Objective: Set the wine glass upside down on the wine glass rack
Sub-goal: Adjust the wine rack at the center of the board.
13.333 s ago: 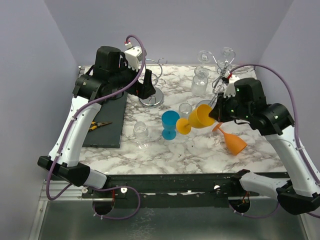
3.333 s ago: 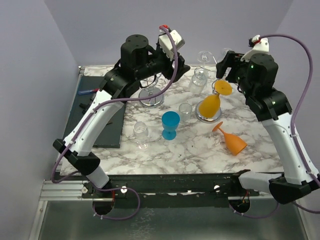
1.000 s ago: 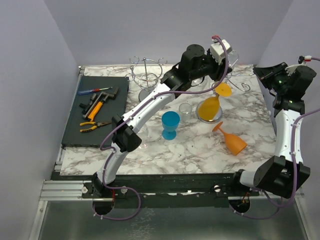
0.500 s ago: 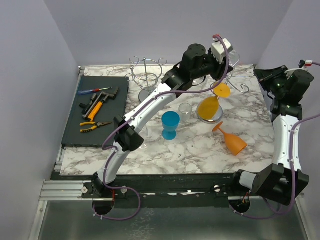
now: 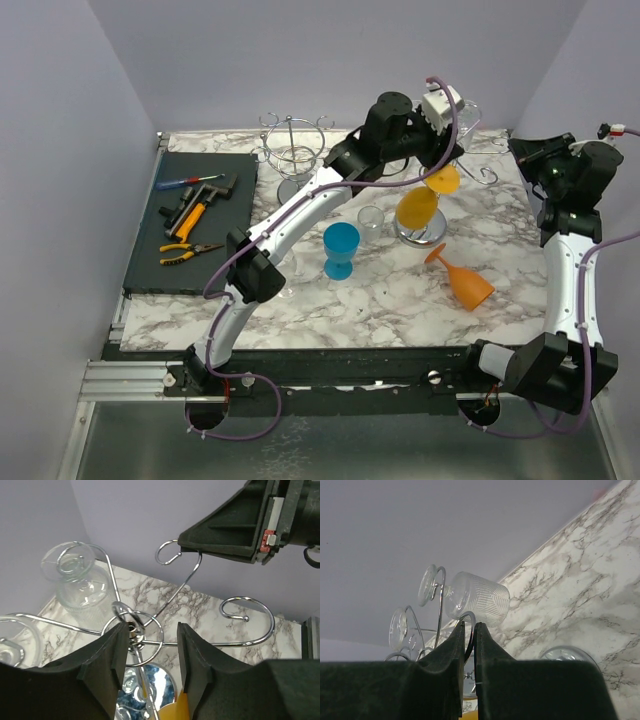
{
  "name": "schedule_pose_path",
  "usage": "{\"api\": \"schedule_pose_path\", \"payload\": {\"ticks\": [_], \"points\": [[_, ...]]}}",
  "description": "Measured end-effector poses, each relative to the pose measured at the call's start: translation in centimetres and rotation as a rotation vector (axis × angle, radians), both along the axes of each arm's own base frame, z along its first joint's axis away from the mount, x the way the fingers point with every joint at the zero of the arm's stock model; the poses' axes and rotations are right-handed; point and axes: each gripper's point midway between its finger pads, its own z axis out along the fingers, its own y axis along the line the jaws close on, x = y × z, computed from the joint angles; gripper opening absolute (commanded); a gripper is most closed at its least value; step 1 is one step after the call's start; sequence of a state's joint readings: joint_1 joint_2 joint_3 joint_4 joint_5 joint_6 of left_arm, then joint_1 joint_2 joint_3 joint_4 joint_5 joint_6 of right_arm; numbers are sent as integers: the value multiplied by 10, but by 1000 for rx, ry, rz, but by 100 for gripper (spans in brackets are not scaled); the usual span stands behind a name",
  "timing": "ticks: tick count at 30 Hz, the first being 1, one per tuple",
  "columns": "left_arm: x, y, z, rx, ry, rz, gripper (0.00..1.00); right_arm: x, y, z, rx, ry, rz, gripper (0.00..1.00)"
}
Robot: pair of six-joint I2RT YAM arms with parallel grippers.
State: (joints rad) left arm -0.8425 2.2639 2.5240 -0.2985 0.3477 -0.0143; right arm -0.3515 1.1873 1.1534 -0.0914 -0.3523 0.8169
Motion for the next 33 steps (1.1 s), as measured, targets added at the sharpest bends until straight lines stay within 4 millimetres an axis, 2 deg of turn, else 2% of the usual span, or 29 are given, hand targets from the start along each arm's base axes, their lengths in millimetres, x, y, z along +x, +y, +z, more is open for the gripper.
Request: {"api": "schedule_pose_path", "payload": {"ticks": [2,5,10,14,23,26,33], "points": [[-7,-4,-5,13,11,-13,49,1,1,1,1,-2,-2,1],[-11,-7,-6,21,6,-16,39,2,2,1,-2,-2,-9,1],[-1,-2,-5,36,-25,36,22,4,5,2,-10,-7,-22,0],[4,1,-6,52,-48,59,14,3,5,3,-19,-10,-33,1],[3,2,-6,73,-76,55,0,-14,5,2,-35,-28,-103,2],[2,2,-6,83,-83,53,0,-21,6,2,-37,-34,-114,9],[0,1,-8,101,-111,45,0,-39,8,-1,-38,-45,-129,15]]}}
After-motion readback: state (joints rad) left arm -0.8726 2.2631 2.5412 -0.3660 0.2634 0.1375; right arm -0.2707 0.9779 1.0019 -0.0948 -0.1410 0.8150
